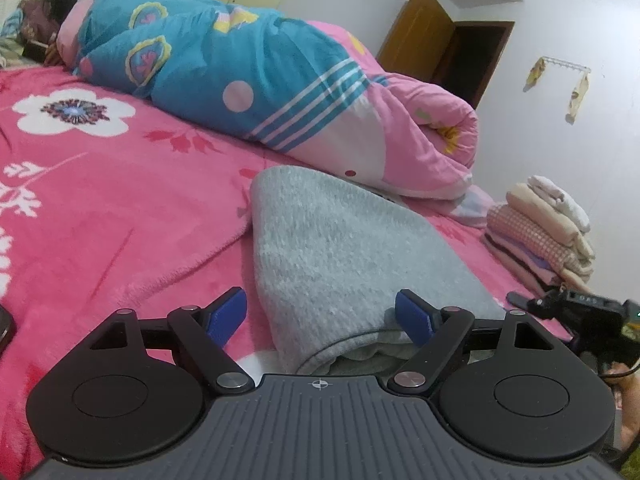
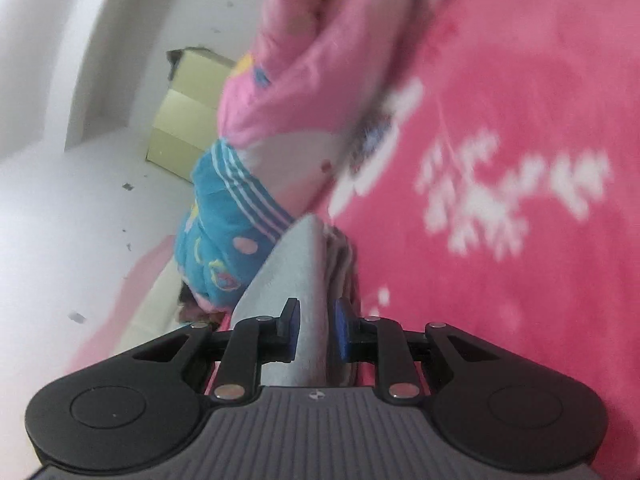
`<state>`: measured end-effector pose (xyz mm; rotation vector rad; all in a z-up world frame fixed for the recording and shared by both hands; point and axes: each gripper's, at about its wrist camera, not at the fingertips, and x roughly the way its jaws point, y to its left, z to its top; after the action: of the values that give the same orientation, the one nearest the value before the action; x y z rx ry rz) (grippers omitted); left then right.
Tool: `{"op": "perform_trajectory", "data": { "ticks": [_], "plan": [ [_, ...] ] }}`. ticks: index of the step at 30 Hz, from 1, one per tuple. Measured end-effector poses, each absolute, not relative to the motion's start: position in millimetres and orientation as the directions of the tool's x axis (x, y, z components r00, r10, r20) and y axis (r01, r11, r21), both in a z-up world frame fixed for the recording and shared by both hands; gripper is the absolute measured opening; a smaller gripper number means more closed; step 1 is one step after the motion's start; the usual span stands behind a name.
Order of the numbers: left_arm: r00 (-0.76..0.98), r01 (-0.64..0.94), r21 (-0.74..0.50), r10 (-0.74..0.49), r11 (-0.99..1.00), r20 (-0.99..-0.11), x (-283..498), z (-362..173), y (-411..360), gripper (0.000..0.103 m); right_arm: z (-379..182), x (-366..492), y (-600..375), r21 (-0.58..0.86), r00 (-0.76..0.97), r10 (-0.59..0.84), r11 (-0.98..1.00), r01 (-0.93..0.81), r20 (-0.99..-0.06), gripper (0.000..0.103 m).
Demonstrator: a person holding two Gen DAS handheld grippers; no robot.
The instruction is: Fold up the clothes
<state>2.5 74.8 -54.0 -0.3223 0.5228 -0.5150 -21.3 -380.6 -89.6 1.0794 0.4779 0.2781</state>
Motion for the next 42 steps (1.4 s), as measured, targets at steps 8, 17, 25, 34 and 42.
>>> {"op": "perform_trajectory", "data": {
  "ticks": [8,17,25,34,42],
  "plan": [
    [0.733,0.385,-0.42,-0.549,0.822,-0.402,2.8,-56.7,75.0,0.082,-87.0,-23.0,-367.1,0.873,0.822,0.507,0.486,-0.025,-0.259,0.018],
    [0.732,0.38,-0.418,-0.545,0.825,-0.409,3.7,-58.9,76.6,0.082,-71.5,-34.3,-341.8,0.728,0.835,0.44,0.681,-0.07,-0.331,0.018],
    [0.796,0.403,-0.329,-0.504,0.854,-0.334,-8.1,-33.7,66.7,0.082,-22.8,-51.5,-331.0,0.557,0.889,0.346,0.82,-0.131,-0.301,0.019],
    [0.804,0.461,-0.093,-0.46,0.882,-0.376,-4.7,-36.3,-8.9,0.081,-19.1,-43.4,-261.2,0.327,0.886,0.35,0.912,-0.248,-0.304,0.019],
    [0.827,0.44,-0.033,-0.42,0.897,-0.373,-15.0,-61.2,-18.6,0.082,-47.2,-51.9,-235.6,0.146,0.906,0.283,0.958,-0.248,-0.314,0.02]
  ]
}}
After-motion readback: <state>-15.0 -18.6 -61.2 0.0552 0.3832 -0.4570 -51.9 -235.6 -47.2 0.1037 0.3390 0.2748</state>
